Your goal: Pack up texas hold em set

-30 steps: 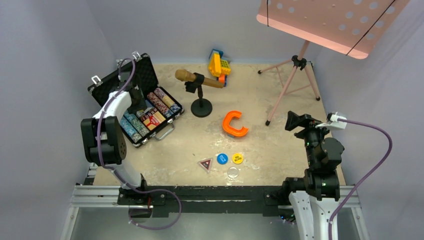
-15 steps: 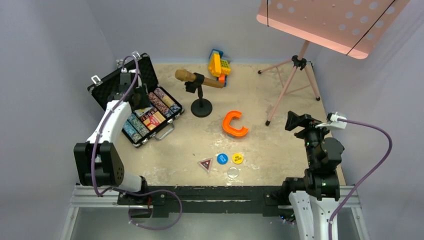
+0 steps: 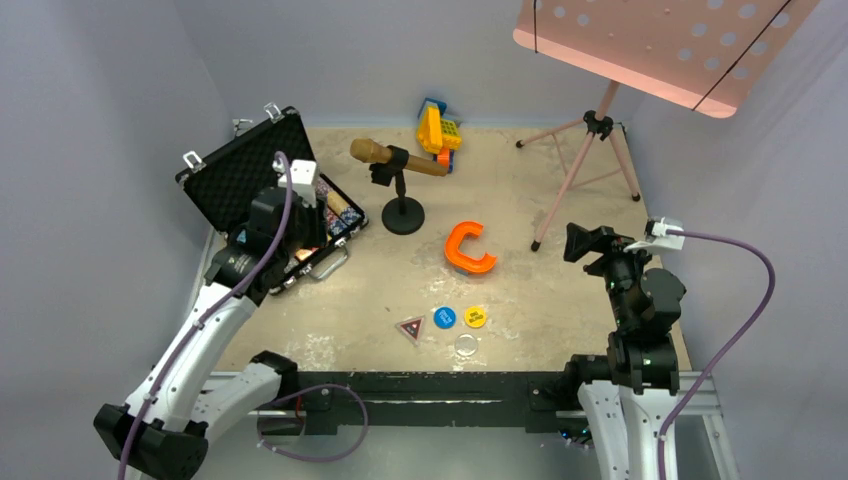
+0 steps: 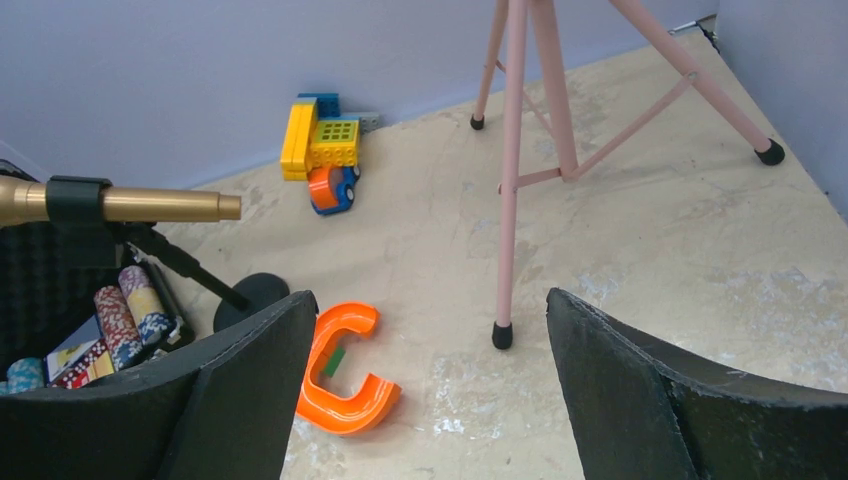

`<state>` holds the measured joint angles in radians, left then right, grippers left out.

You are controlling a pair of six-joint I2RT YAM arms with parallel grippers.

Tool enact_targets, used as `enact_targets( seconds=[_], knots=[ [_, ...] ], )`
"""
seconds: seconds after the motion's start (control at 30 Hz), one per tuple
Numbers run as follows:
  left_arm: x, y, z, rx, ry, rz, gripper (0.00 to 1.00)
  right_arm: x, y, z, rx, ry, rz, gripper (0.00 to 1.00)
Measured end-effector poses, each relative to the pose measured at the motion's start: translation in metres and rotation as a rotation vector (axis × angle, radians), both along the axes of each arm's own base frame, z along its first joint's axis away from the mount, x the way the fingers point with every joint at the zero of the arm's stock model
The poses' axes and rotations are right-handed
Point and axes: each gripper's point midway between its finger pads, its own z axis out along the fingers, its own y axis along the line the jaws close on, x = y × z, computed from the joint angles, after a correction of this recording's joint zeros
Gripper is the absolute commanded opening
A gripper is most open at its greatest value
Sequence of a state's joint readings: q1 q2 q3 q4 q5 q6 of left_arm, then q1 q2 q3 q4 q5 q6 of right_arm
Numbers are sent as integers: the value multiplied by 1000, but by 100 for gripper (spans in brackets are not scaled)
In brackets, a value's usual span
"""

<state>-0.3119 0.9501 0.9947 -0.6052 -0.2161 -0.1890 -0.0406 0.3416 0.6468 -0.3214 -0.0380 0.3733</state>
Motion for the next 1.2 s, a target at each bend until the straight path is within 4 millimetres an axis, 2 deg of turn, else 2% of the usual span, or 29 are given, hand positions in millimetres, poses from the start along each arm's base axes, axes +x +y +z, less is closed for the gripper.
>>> enact_targets(
  seconds=[0.2, 0.37, 0.5, 0.8, 0.9, 1.03, 1.2],
  knots=[
    [-28, -61, -7, 28, -15, -253, 51, -4, 3, 3, -11, -10, 17, 90],
    [-48, -115, -21, 58, 17, -477, 50, -10, 2, 21, -22, -42, 15, 90],
    [-64, -158, -45, 99, 80, -643, 49, -16, 2, 31, -30, -70, 14, 90],
    [-117, -242, -127, 175, 312, -976, 49, -20, 2, 27, -37, -59, 14, 91],
    [-121, -260, -146, 175, 367, -1021, 49, -22, 2, 27, -37, -60, 14, 91],
    [-120, -276, -168, 178, 426, -1043, 50, -25, 2, 29, -38, -73, 14, 91],
    [-123, -281, -185, 182, 474, -1057, 52, -25, 2, 29, -38, -73, 14, 91]
  ],
)
